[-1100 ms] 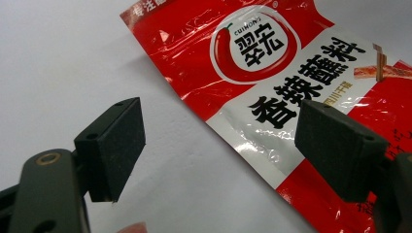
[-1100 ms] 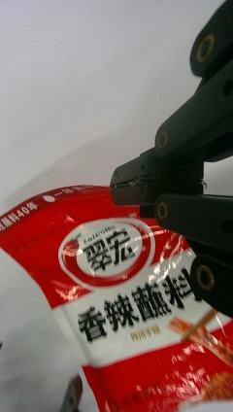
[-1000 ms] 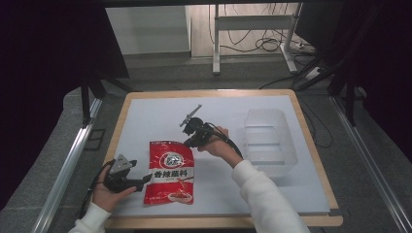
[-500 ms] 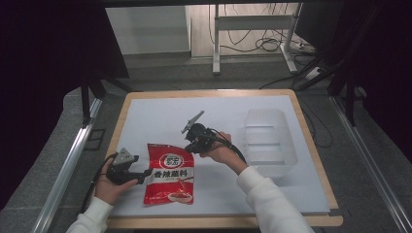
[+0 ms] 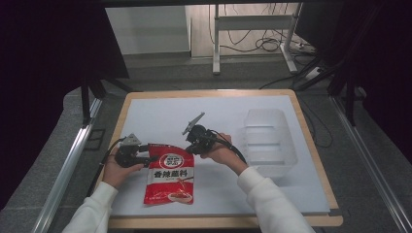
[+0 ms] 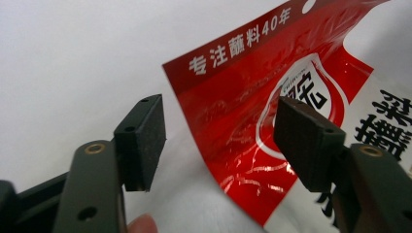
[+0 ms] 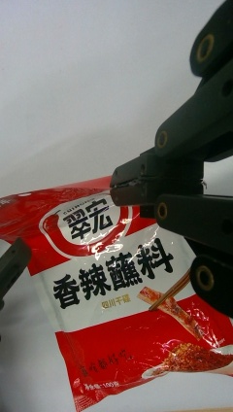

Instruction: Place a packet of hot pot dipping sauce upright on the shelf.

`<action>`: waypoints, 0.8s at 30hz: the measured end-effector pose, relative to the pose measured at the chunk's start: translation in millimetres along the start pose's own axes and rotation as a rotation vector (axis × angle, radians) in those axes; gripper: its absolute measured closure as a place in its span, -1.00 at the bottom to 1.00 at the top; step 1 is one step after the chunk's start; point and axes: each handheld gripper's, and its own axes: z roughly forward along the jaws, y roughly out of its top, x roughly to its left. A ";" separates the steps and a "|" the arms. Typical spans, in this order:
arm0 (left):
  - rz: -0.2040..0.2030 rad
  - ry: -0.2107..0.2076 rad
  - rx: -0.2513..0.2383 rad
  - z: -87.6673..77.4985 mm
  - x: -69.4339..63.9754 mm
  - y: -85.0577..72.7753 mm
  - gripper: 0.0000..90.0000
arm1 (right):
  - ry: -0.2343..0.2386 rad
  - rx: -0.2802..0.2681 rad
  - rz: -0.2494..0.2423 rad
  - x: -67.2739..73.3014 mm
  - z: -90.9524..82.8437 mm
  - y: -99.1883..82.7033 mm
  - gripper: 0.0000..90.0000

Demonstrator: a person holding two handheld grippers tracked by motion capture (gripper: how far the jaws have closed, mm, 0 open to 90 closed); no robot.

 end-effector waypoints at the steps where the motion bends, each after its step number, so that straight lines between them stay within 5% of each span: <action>1: -0.001 -0.007 0.001 2.1 0.6 0.7 -0.18 | 0.000 0.000 0.000 0.0 0.0 0.0 0.98; 4: 0.027 -0.043 0.004 5.0 -2.2 0.8 0.00 | 0.000 -0.004 -0.002 0.4 -0.9 -0.7 0.98; 13: 0.073 -0.018 -0.021 -8.8 -16.9 -5.2 0.29 | -0.011 -0.009 0.014 -1.8 -1.3 -6.5 0.98; 17: 0.109 -0.050 0.006 -15.7 -27.0 -10.9 0.42 | -0.014 -0.012 0.016 -2.6 -2.0 -8.1 0.98; 20: 0.159 -0.020 0.023 -16.9 -35.8 -13.9 0.59 | -0.014 -0.014 0.020 -2.4 -3.0 -9.6 0.98; 24: 0.158 0.000 0.017 -17.6 -34.9 -13.3 0.84 | -0.012 -0.015 0.019 -2.3 -2.8 -11.2 0.98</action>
